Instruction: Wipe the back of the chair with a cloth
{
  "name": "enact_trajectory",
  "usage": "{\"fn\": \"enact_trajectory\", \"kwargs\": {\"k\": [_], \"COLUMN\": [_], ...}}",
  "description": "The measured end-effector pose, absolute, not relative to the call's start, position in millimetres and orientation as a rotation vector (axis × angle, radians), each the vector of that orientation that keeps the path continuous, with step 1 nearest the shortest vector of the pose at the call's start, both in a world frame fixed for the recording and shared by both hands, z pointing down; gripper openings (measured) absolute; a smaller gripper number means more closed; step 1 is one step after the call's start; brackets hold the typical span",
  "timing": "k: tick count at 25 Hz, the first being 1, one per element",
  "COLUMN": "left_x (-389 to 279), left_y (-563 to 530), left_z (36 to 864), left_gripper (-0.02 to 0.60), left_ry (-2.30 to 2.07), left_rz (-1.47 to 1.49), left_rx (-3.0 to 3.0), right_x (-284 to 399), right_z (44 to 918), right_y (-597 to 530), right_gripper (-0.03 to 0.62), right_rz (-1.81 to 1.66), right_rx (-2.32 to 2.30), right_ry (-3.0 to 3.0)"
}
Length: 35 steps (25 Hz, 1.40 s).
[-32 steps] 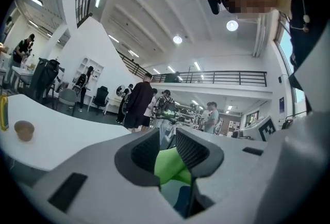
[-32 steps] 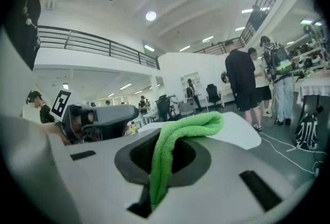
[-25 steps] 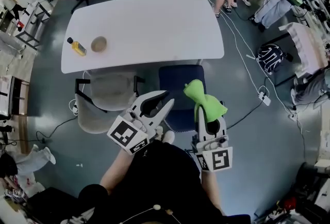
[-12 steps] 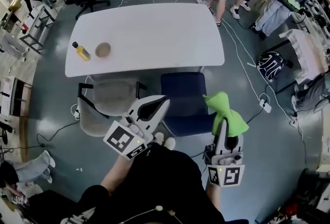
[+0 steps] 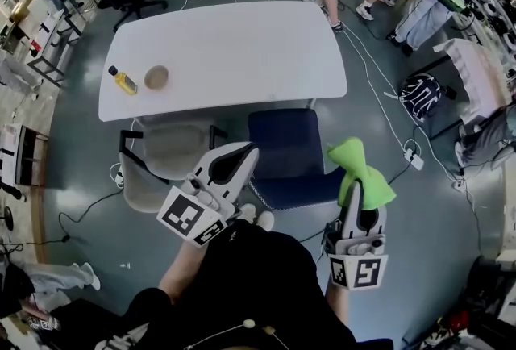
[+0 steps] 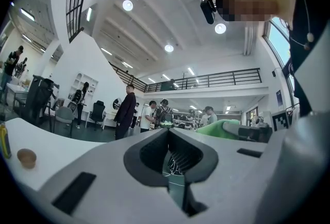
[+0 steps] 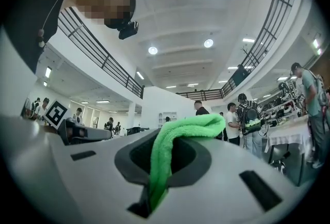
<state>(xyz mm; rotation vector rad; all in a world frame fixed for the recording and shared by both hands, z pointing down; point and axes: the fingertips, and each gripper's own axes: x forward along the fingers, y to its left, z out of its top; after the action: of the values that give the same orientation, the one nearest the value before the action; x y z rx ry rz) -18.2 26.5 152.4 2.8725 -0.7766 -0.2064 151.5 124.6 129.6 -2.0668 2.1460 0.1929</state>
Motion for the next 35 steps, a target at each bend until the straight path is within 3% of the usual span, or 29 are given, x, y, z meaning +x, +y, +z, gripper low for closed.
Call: {"fn": "enact_trajectory", "kwargs": {"k": [35], "left_x": [-25.0], "left_y": [33.4], "left_z": [155.9], "left_gripper": [0.005], "left_ry": [-0.788], "left_rz": [-0.206], "left_rx": [2.854], "right_x": [148.1], "right_z": [135.0], "right_y": [134.3], "right_gripper": [0.018], "right_rz": [0.15], "right_rx": [-2.063], "right_ry": [2.155]}}
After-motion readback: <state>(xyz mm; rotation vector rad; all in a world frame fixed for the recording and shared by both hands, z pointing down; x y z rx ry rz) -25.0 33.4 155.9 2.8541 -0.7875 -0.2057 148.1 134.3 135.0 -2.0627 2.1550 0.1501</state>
